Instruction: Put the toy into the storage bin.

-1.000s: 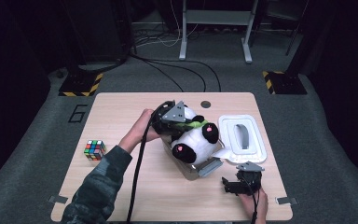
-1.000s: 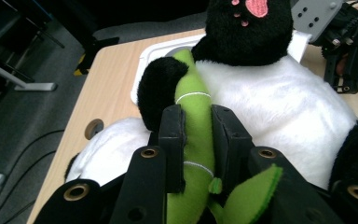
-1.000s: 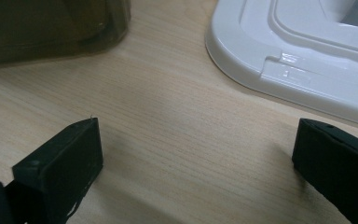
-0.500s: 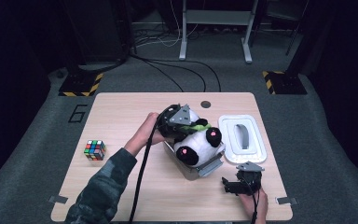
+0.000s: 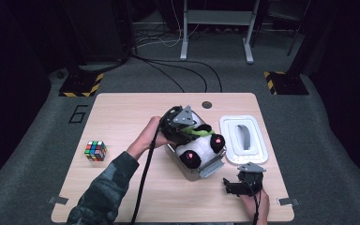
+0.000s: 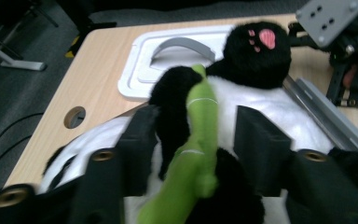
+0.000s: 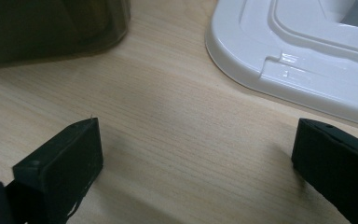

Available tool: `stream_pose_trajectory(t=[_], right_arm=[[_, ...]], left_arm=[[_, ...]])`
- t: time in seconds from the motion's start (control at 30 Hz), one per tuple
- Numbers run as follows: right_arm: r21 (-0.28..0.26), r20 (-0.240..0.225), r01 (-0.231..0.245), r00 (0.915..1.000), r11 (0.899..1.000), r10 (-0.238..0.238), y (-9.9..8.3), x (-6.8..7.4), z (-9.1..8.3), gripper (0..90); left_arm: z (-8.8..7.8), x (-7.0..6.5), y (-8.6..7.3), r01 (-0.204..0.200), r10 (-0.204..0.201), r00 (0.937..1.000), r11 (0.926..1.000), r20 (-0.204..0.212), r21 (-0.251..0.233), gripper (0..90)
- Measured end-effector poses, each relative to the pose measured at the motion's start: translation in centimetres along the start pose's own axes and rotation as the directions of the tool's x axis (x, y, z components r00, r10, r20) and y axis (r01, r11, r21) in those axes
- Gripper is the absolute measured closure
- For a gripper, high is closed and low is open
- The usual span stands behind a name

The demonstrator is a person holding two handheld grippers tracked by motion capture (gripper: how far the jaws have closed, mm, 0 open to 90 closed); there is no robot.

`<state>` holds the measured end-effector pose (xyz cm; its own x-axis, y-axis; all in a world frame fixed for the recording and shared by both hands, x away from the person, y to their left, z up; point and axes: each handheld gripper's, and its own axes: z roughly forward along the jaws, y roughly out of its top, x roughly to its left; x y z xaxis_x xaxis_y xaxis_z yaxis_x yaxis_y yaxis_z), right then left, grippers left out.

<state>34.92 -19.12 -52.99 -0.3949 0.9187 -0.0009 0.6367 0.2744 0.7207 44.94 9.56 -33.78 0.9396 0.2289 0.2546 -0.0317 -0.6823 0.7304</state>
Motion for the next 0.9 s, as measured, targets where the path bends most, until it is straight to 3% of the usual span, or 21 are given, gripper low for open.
stream_pose_trajectory(t=[0.17,0.2,0.3,0.37,0.4,0.43,0.57,0.67,0.73,0.83,0.9], right_arm=[[0.000,-0.002,0.005,1.0000,1.000,-0.005,0.0,0.0,0.0,1.2],[0.000,-0.002,0.005,1.0000,1.000,-0.005,0.0,0.0,0.0,1.2],[0.001,-0.003,0.005,1.0000,1.000,-0.005,0.0,0.0,0.0,1.2],[0.001,-0.002,0.005,1.0000,1.000,-0.005,0.0,0.0,0.0,1.2],[-0.001,-0.002,-0.001,1.0000,1.000,0.001,0.0,0.0,0.0,1.2],[-0.001,-0.002,-0.001,1.0000,1.000,0.001,0.0,0.0,0.0,1.2],[0.000,-0.002,0.005,1.0000,1.000,-0.005,0.0,0.0,0.0,1.2],[0.001,-0.003,0.005,1.0000,1.000,-0.005,0.0,0.0,0.0,1.2],[0.001,-0.003,0.005,1.0000,1.000,-0.005,0.0,0.0,0.0,1.2],[0.001,-0.003,0.004,1.0000,1.000,-0.004,0.0,0.0,0.0,1.2],[-0.002,-0.002,-0.002,1.0000,1.000,0.002,0.0,0.0,0.0,1.2]], left_arm=[[-1.4,0.3,-0.5,0.076,-0.077,0.9962,0.9969,-0.042,-0.022,29.4],[-1.4,0.3,-0.5,0.076,-0.077,0.9962,0.9969,-0.042,-0.022,26.7],[-1.9,0.6,-1.2,0.134,-0.135,0.9883,0.9909,-0.071,-0.013,22.4],[-1.7,0.8,-1.6,0.154,-0.153,0.9843,0.9880,-0.087,0.004,20.3],[-1.3,1.1,-2.2,0.182,-0.178,0.9796,0.9827,-0.092,0.035,19.8],[-1.3,1.1,-2.2,0.182,-0.178,0.9796,0.9827,-0.092,0.035,19.3],[-0.1,1.6,-3.3,0.231,-0.226,0.9710,0.9703,-0.078,0.070,18.5],[0.4,1.9,-4.2,0.283,-0.280,0.9585,0.9563,-0.055,0.072,19.3],[0.5,1.9,-4.4,0.288,-0.284,0.9572,0.9542,-0.054,0.081,19.6],[1.2,1.9,-5.1,0.317,-0.314,0.9483,0.9398,-0.048,0.127,20.0],[1.5,1.9,-5.5,0.326,-0.323,0.9454,0.9355,-0.048,0.136,20.0]])
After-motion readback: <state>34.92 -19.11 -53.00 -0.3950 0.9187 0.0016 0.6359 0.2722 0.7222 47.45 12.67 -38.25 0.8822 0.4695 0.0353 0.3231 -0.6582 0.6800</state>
